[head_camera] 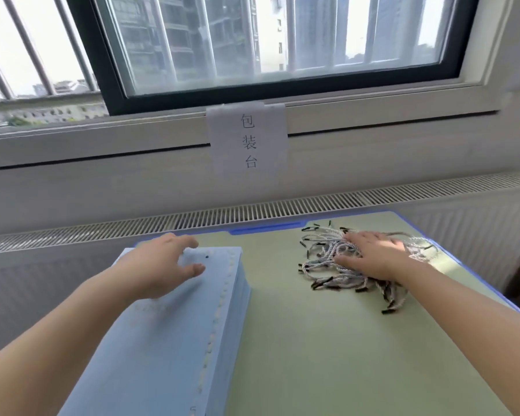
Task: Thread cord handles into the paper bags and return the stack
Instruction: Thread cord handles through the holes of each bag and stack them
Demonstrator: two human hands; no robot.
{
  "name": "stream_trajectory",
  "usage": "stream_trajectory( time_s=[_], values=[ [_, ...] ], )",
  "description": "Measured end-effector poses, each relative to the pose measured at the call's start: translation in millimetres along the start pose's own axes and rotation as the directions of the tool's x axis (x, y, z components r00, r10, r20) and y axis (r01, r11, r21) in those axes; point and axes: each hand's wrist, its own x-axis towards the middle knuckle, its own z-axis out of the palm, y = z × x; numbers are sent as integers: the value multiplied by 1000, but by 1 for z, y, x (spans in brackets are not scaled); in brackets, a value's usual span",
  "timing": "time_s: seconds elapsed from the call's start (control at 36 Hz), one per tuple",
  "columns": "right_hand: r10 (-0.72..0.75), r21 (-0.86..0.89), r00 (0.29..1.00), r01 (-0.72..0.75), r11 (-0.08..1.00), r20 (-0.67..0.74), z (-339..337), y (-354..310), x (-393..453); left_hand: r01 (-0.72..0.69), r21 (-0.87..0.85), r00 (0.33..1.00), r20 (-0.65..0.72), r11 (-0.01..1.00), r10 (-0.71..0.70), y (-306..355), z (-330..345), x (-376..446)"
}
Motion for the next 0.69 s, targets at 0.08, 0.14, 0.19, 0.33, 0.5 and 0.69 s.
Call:
stream_trajectory(
  time_s=[0.08, 0.14, 0.19, 0.33, 0.5, 0.69],
  values=[
    [-39, -48, 998, 37, 998, -41, 1, 0, -18, 8, -18, 1000, 4, 1000, -8, -5, 2, 4],
    [-70, -91, 996, 65, 994, -60, 0, 0, -35, 30, -40, 999, 19, 999, -30, -8, 4, 5],
    [-104, -104, 993, 98, 990, -59, 0, 0, -52, 73, -69, 997, 25, 995, -72, -13, 5, 6],
    [-130, -89, 991, 129, 988, -10, 3, 3, -87, 213, -225, 977, 39, 951, -210, -32, 7, 1],
    [-88, -215, 980, 48, 976, -181, -8, -10, -102, 325, -383, 941, 34, 865, -338, -45, 7, -10],
    [-132, -137, 963, 101, 985, -237, -9, -36, -89, 388, -429, 878, -97, 816, -468, -50, 11, -7]
  ],
)
